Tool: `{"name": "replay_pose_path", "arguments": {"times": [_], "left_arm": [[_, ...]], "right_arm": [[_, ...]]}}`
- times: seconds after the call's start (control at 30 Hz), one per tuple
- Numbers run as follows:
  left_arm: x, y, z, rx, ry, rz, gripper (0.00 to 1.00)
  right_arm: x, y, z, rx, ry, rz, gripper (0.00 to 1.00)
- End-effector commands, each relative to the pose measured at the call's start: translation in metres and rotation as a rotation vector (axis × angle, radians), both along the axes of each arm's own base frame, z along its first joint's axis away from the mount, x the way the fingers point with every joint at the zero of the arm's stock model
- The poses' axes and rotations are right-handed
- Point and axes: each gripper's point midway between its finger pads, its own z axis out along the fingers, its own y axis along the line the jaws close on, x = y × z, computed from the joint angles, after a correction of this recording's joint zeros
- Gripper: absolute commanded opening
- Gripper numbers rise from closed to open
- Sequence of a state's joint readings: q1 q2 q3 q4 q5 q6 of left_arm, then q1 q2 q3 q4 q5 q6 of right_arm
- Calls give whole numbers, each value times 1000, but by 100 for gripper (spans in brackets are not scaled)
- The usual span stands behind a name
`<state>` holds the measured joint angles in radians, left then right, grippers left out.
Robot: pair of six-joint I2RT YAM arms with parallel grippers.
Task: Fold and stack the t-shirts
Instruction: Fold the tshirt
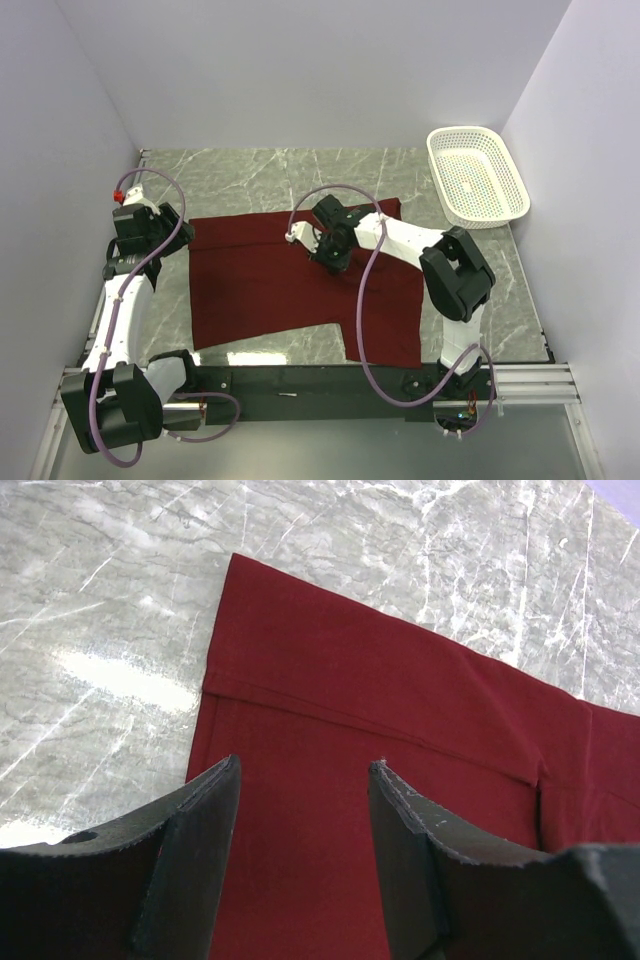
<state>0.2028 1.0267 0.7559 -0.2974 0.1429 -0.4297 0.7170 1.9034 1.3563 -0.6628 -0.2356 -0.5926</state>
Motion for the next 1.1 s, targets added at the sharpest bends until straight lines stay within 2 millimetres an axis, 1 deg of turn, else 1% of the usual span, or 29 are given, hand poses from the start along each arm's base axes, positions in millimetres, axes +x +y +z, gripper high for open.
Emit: {"name": "replay_pose_path", "arguments": {"times": [0.0, 0.1, 0.2, 0.23, 0.27, 0.3, 0.33, 0.4, 0.43, 0.47, 0.5, 0.53, 0.57, 0.6, 0.63, 0.67, 0.73, 0.77, 0.8, 0.87, 0.9, 0.93, 0.97, 1.0, 1.03, 1.07], "left_arm": [[3, -2, 8, 8, -40, -22, 60], [3, -2, 7, 8, -37, -22, 60], [3, -1, 7, 9, -35, -21, 60], [3, -2, 7, 9, -37, -23, 60], [3, -2, 7, 9, -35, -23, 60], [3, -2, 6, 7, -34, -21, 60], [3, -2, 6, 8, -34, -23, 60], [3, -2, 6, 8, -34, -23, 60], [3, -2, 6, 8, -32, -23, 60], [3, -2, 7, 8, -37, -24, 59], [3, -2, 8, 9, -39, -23, 60], [2, -1, 7, 9, -35, -21, 60], [2, -2, 7, 8, -36, -23, 59], [3, -2, 7, 9, -37, -23, 59], [2, -2, 8, 10, -37, -25, 60], [2, -2, 7, 8, -36, -23, 60], [2, -2, 7, 8, -36, -24, 59], [2, -2, 7, 8, -37, -24, 60], [3, -3, 8, 6, -39, -27, 60], [3, -2, 7, 8, -37, -24, 60], [3, -2, 8, 7, -39, -25, 60], [3, -2, 8, 9, -37, -25, 59], [3, -3, 8, 8, -37, -27, 60], [3, -2, 8, 8, -37, -24, 59], [3, -2, 7, 10, -35, -24, 60], [2, -2, 7, 9, -35, -23, 60]], "right_arm": [[-7, 18, 32, 73, -13, 44, 13], [-14, 23, 30, 75, 5, 67, 13], [-17, 27, 30, 82, 17, 74, 15], [-16, 28, 30, 83, 17, 74, 21], [-19, 27, 30, 81, 33, 80, 30], [-20, 28, 31, 82, 38, 89, 41], [-20, 27, 32, 83, 33, 90, 54], [-16, 27, 36, 83, 4, 82, 61], [-13, 24, 36, 75, -10, 65, 68], [-5, 24, 45, 92, -58, 43, 72], [1, 20, 47, 80, -87, 22, 76], [5, 17, 51, 88, -95, -3, 83], [18, 11, 61, 116, -126, -49, 87], [27, 4, 66, 136, -133, -95, 90], [32, 2, 77, 184, -125, -151, 92], [56, -17, 83, 220, -143, -248, 92], [73, -33, 94, 286, -129, -356, 93], [99, -59, 99, 321, -157, -465, 95], [111, -70, 102, 346, -159, -532, 95], [137, -97, 96, 349, -151, -735, 93], [150, -119, 93, 349, -151, -839, 91], [158, -123, 87, 360, -117, -906, 88], [165, -132, 85, 365, -121, -958, 85], [173, -144, 84, 370, -125, -1020, 81], [177, -147, 76, 370, -102, -1082, 78], [180, -154, 73, 359, -99, -1110, 74]]}}
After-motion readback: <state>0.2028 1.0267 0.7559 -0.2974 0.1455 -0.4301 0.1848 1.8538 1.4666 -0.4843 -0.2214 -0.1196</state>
